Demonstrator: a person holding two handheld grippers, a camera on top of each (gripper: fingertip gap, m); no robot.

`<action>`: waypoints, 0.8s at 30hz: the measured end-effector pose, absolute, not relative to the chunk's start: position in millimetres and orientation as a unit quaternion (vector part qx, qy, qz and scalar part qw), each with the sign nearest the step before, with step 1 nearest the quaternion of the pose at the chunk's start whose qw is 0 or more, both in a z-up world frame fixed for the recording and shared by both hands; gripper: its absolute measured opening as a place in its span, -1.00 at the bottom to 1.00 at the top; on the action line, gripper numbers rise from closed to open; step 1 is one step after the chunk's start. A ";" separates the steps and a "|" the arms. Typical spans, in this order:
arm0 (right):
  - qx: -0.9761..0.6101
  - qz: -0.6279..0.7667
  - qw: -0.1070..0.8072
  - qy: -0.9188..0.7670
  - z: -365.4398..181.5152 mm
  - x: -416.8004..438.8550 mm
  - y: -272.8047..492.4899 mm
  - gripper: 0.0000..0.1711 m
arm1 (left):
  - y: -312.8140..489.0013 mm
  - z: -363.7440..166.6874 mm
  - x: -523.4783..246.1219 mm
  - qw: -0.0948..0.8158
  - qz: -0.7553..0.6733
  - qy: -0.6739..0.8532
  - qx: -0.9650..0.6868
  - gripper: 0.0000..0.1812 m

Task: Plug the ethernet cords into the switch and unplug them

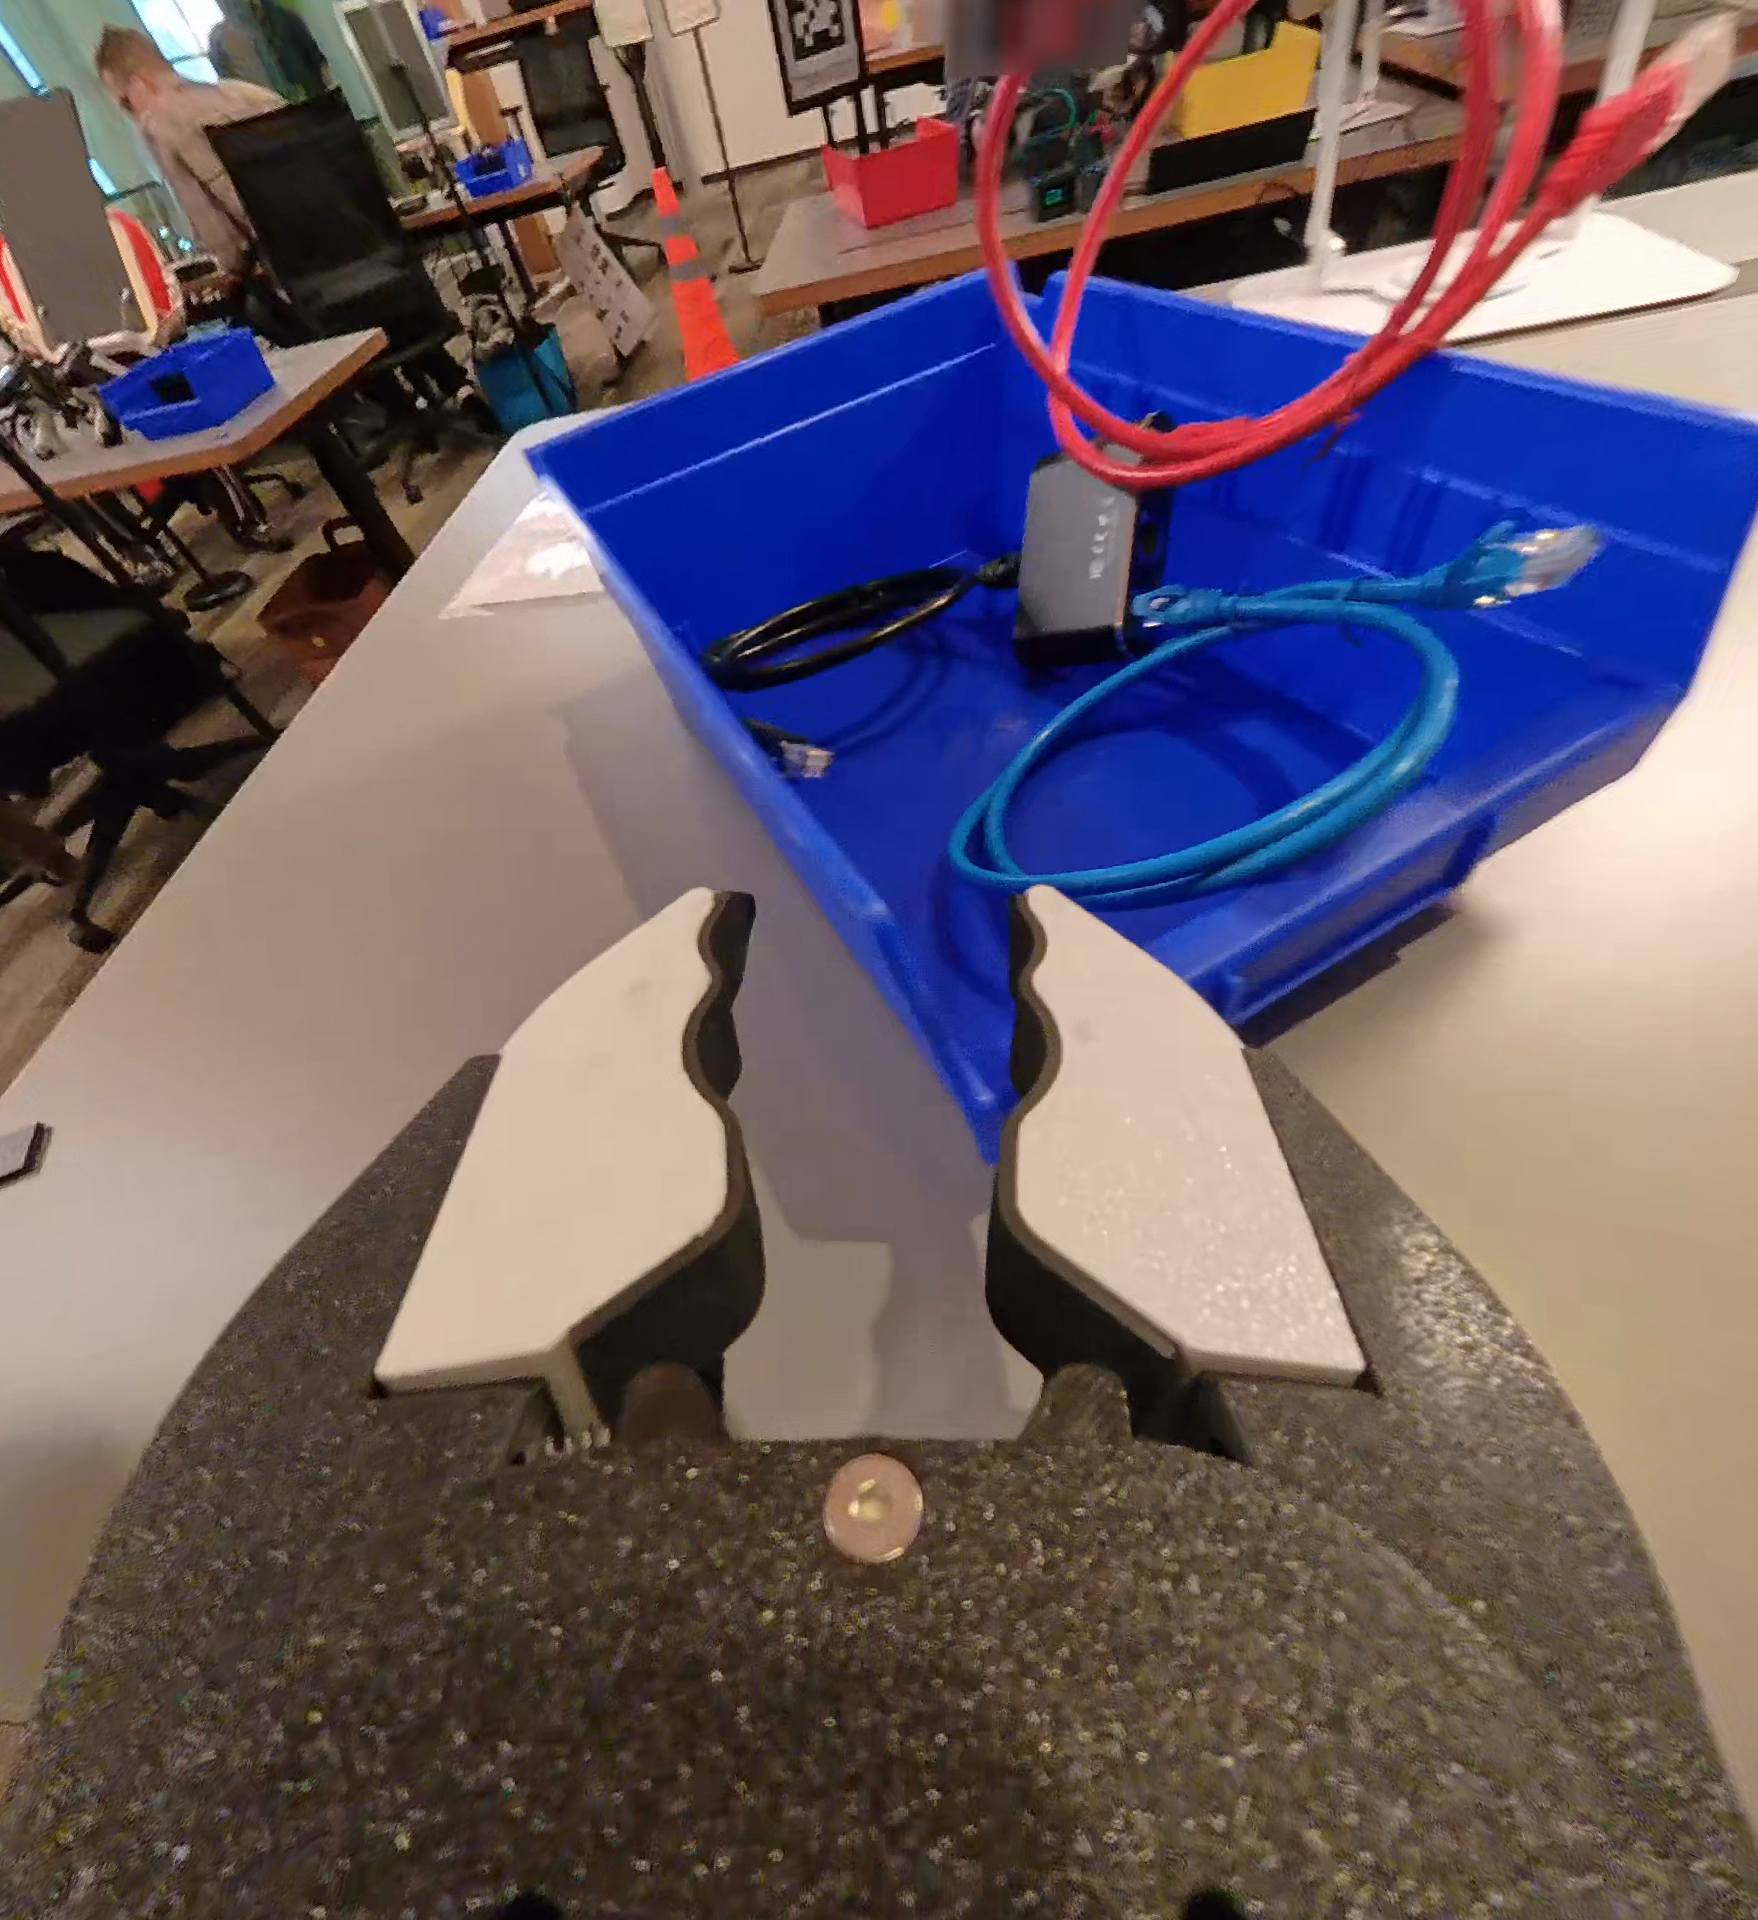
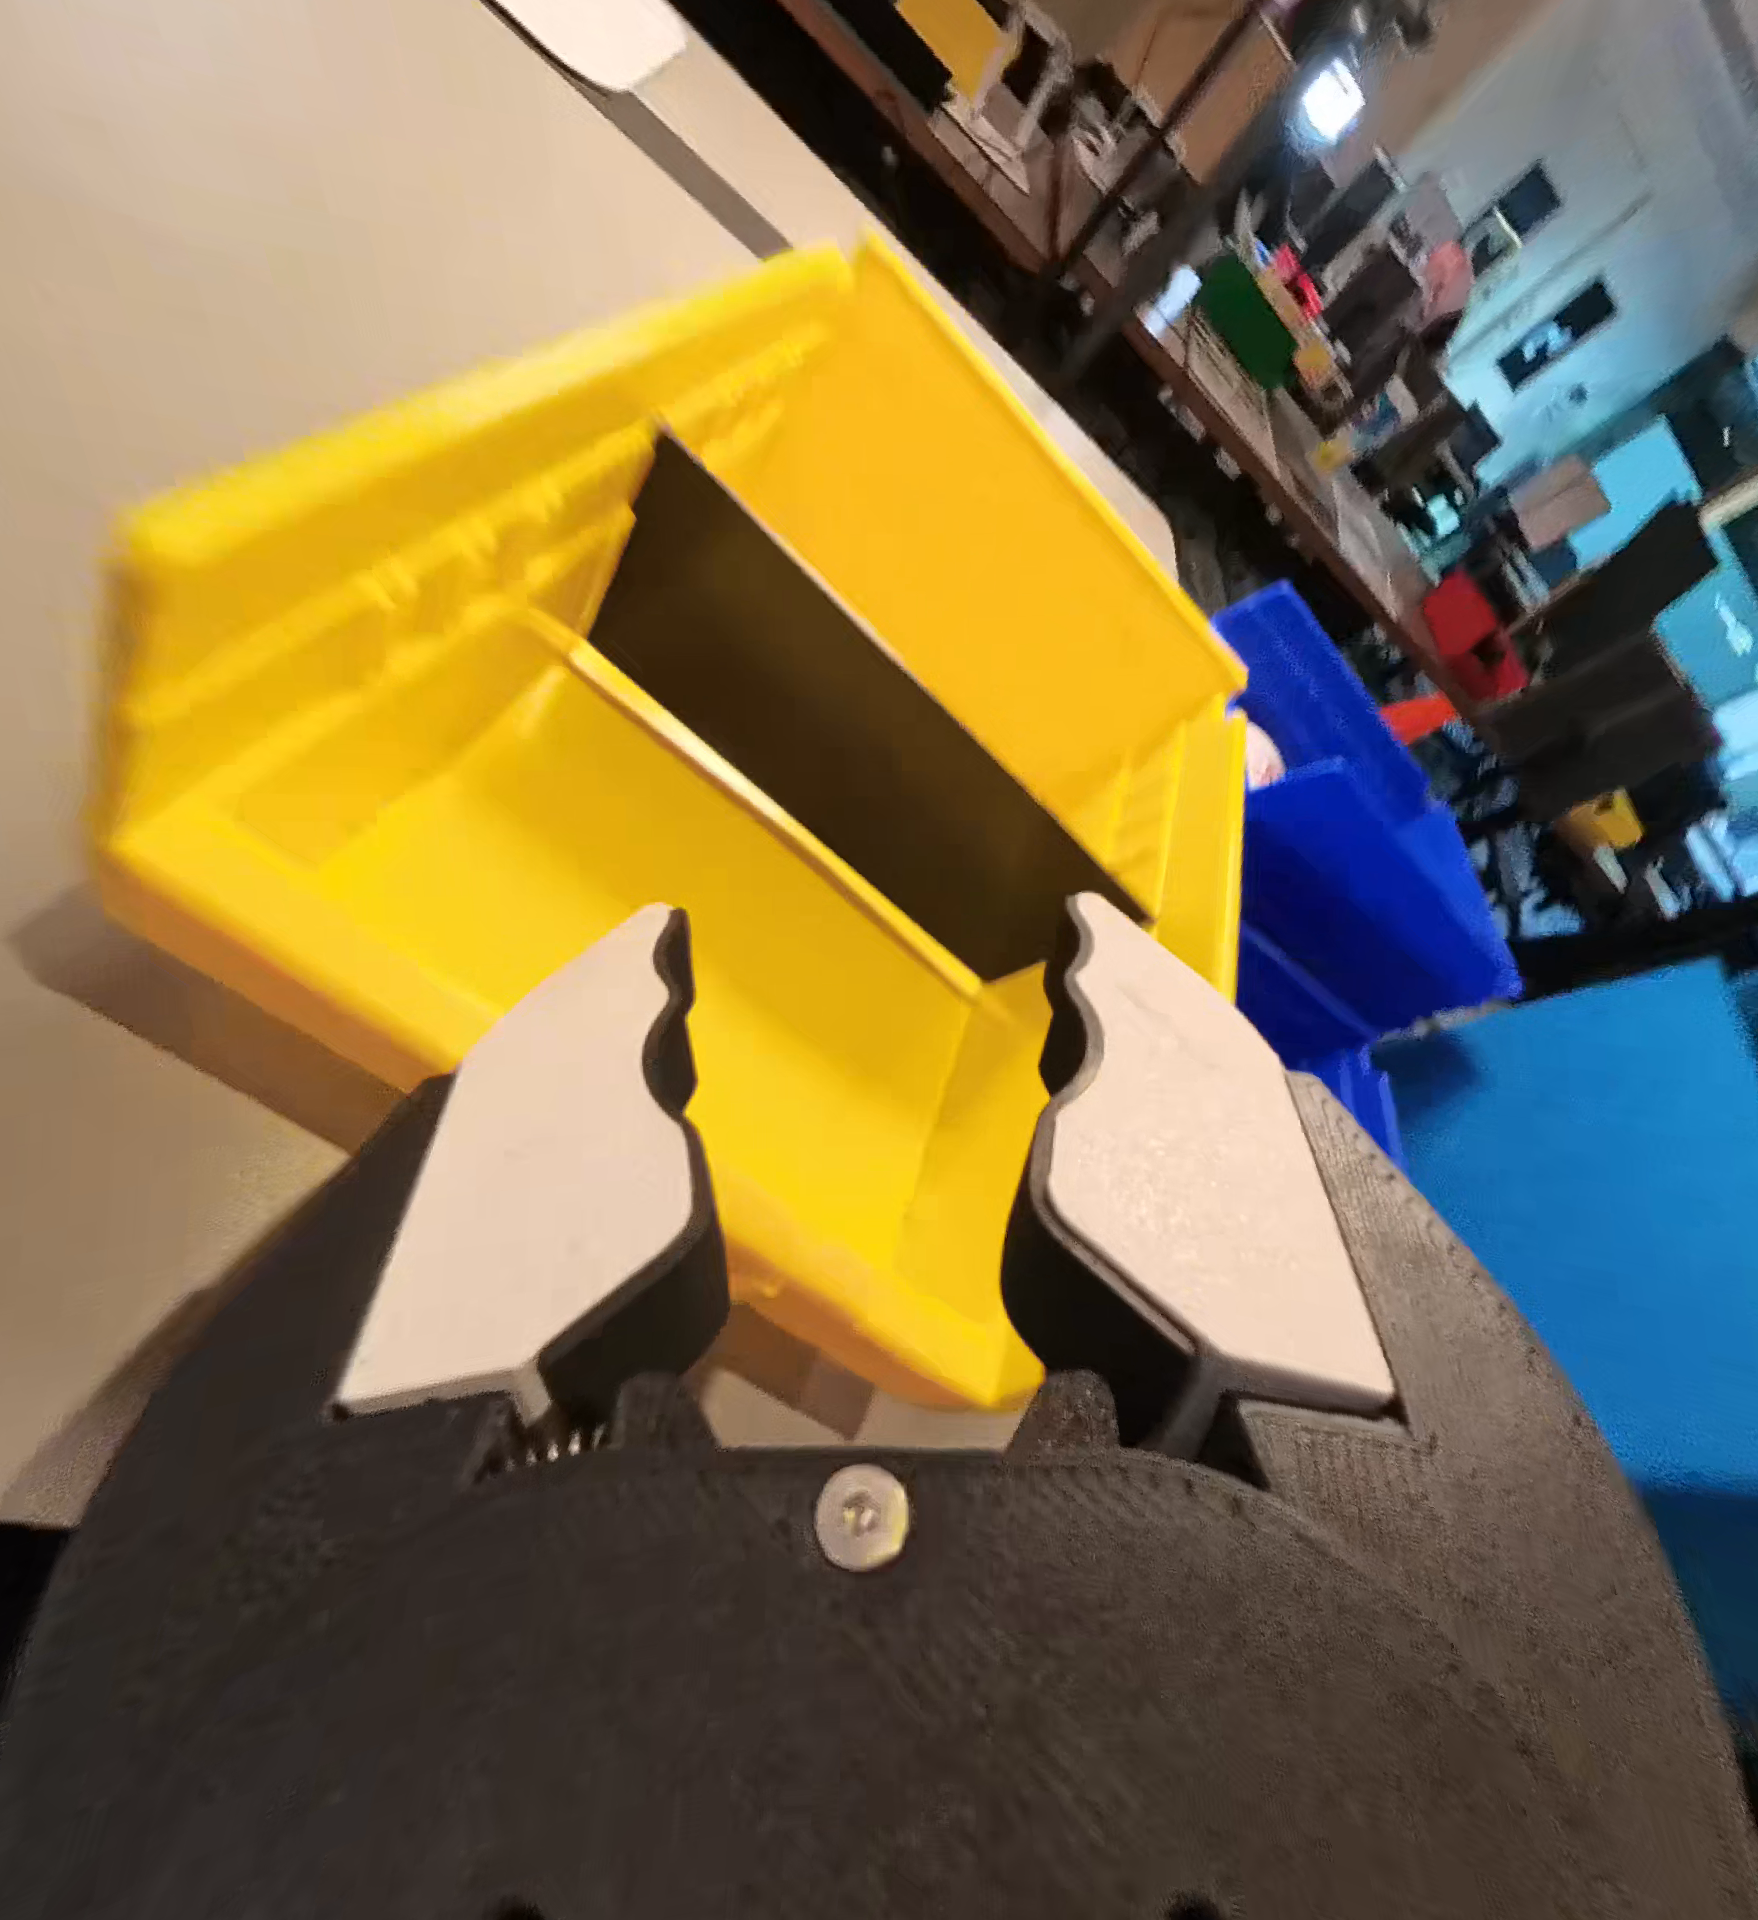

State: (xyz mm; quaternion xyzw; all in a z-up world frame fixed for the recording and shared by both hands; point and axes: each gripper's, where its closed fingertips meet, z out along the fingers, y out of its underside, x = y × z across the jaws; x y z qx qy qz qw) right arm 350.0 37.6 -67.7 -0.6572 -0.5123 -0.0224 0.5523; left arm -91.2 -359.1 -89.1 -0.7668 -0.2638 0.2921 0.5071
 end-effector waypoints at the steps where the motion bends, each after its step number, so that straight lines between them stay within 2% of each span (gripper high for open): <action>1: -0.642 -0.034 0.542 -0.541 -55.6 338.1 30.4 -0.25 | -355.2 -87.1 -86.2 0.507 0.292 -0.254 -0.770 -0.45; 5: -0.539 -0.189 0.460 -0.680 -2.7 289.2 1.6 -0.24 | -340.5 -82.3 -71.5 0.494 0.299 -0.227 -0.784 -0.33; 9: -0.383 -0.403 0.351 -0.753 57.3 249.1 -25.0 -0.25 | -334.6 -71.8 -59.6 0.497 0.307 -0.214 -0.783 -0.38; 12: -0.306 -0.505 0.289 -0.754 99.2 220.0 -53.2 -0.24 | -334.6 -62.1 -55.5 0.503 0.309 -0.216 -0.777 -0.38; 16: -0.228 -0.594 0.299 -0.711 148.9 191.2 -103.1 -0.25 | -335.2 -57.9 -53.8 0.513 0.297 -0.224 -0.774 -0.38; 20: -0.153 -0.651 0.319 -0.671 156.9 174.7 -141.2 -0.31 | -334.6 -65.0 -53.2 0.515 0.282 -0.227 -0.777 -0.38; 24: -0.110 -0.653 0.305 -0.684 117.9 155.6 -146.9 -0.32 | -330.9 -72.5 -48.0 0.517 0.271 -0.222 -0.781 -0.38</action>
